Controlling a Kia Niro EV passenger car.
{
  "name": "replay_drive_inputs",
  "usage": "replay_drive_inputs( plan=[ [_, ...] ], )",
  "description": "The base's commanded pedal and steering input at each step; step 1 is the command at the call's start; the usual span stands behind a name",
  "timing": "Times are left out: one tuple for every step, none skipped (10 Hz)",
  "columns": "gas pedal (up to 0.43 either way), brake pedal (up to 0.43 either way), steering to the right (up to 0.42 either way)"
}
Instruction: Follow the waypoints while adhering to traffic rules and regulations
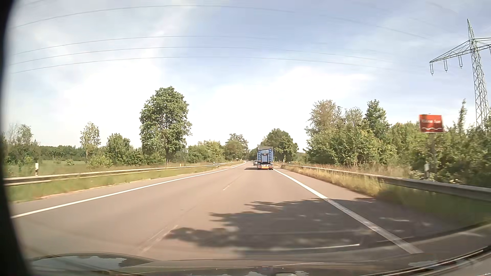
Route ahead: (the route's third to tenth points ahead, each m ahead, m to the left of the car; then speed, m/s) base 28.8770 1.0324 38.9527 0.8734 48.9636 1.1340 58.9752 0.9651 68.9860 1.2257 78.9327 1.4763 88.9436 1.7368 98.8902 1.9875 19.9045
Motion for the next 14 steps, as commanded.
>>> replay_drive_inputs(
  plan=[
    [0.248, 0.000, 0.000],
    [0.248, 0.000, 0.000],
    [0.248, 0.000, 0.000],
    [0.248, 0.000, 0.000],
    [0.248, 0.000, 0.000],
    [0.248, 0.000, 0.000],
    [0.248, 0.000, 0.000],
    [0.248, 0.000, 0.000],
    [0.248, 0.000, 0.000],
    [0.248, 0.000, 0.000],
    [0.248, 0.000, 0.000],
    [0.248, 0.000, 0.000],
    [0.248, 0.000, 0.000],
    [0.248, 0.000, 0.000]
  ],
)
